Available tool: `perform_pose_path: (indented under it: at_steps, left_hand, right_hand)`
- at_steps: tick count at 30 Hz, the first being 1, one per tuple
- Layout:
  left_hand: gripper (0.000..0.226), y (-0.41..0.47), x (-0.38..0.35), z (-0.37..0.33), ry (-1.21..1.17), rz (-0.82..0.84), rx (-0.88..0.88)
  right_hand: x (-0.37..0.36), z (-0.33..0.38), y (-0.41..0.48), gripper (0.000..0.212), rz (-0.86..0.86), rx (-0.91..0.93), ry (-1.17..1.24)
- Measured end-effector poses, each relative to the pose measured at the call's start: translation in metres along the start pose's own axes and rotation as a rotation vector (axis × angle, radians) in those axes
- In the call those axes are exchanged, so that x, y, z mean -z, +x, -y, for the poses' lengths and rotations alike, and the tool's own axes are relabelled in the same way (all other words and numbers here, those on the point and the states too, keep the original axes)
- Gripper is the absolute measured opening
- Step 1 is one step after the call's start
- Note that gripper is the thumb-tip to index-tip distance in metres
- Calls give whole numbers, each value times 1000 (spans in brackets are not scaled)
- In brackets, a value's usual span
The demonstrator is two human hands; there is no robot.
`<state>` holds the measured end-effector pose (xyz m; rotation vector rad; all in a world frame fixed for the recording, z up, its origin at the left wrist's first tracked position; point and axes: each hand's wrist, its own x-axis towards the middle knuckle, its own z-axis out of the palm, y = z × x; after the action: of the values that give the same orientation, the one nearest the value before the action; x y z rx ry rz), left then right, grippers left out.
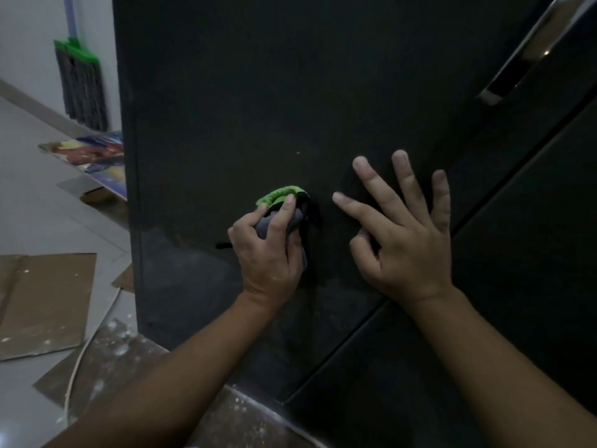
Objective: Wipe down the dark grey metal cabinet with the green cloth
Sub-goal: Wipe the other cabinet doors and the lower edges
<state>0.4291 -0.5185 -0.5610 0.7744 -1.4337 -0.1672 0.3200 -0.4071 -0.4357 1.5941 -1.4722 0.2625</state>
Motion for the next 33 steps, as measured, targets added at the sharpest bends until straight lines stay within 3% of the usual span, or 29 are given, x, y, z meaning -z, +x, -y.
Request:
perform_pose_path:
  at_steps: [4,10,17,23,25,30,33]
  left_hand:
    - [44,-5,-6,-8,5,-6,-51]
    - [46,-44,-15,-31,19,183,-349]
    - [61,-108,-7,-18,52,463,-629]
    - [50,-141,13,43,122,675,-935]
    - [47,-137,11,50,115,656,-909]
    - [34,-86,-6,-9,-63,425,-472]
    - [39,-73,-14,-59,-149,327,-291]
  right_hand:
    - [6,-2,-43,50,-13,-199,55]
    - [-2,2,-104,55,-79,-527,122]
    - [-14,18,-136,64,20,-602,124]
    - [-24,24,-143,68,-9,-606,138]
    - [-28,25,-154,69,5,-570,148]
    - [-28,20,-169,69,-49,-554,221]
    - [-21,19,-169,68,-101,-590,223]
